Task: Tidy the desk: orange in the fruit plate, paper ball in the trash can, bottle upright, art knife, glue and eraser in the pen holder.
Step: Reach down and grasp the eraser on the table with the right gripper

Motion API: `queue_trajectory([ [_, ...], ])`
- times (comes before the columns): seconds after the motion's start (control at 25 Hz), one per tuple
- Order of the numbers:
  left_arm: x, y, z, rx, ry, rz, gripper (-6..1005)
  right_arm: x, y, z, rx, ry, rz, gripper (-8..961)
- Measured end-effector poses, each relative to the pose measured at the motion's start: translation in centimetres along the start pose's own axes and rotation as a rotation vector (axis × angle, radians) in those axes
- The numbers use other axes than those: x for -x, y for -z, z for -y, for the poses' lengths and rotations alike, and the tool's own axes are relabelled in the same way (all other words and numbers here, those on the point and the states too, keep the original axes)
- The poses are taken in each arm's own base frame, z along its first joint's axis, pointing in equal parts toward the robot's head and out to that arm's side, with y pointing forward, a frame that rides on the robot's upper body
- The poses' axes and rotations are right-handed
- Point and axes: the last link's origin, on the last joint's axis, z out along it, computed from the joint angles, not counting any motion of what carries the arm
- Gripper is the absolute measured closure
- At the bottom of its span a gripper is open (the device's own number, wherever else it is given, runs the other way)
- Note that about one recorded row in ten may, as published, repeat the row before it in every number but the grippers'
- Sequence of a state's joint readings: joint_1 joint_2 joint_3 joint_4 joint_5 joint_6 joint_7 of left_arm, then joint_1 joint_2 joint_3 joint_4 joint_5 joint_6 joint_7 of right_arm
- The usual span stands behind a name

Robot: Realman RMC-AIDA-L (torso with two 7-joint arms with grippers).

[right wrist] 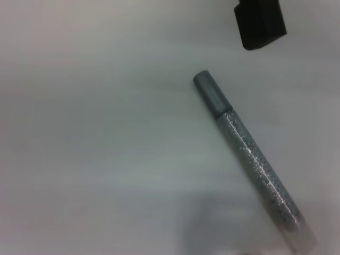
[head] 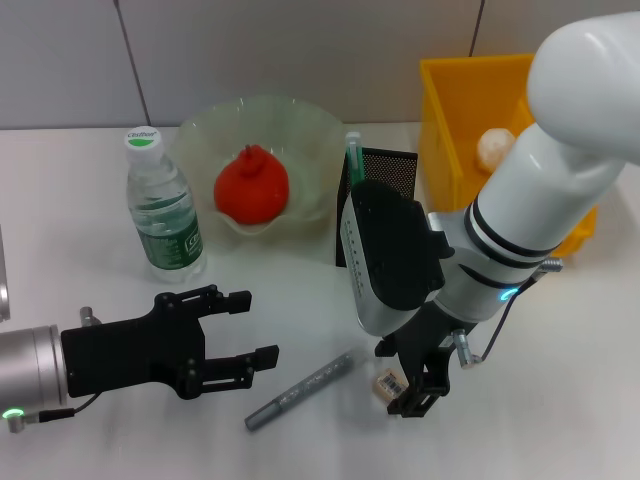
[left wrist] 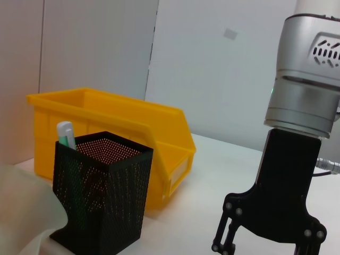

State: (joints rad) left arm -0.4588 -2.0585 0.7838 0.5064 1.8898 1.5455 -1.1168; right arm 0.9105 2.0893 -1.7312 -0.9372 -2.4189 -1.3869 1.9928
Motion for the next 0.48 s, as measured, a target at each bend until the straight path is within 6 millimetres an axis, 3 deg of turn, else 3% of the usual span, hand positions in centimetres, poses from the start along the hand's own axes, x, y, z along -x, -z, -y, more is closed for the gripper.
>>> queue_trajectory([
  [0.32,0.10,0.07,-0.05,-0.002,0.003,0.001,228,0.23,-0.39,-0.14,-0.002,0.013,-0.003,271],
  [0.48,0.13,0.09,-0.06,-0.002,0.003,0.001,229,0.19,-0.55,-0.27,0.005,0.010,-0.002,334],
])
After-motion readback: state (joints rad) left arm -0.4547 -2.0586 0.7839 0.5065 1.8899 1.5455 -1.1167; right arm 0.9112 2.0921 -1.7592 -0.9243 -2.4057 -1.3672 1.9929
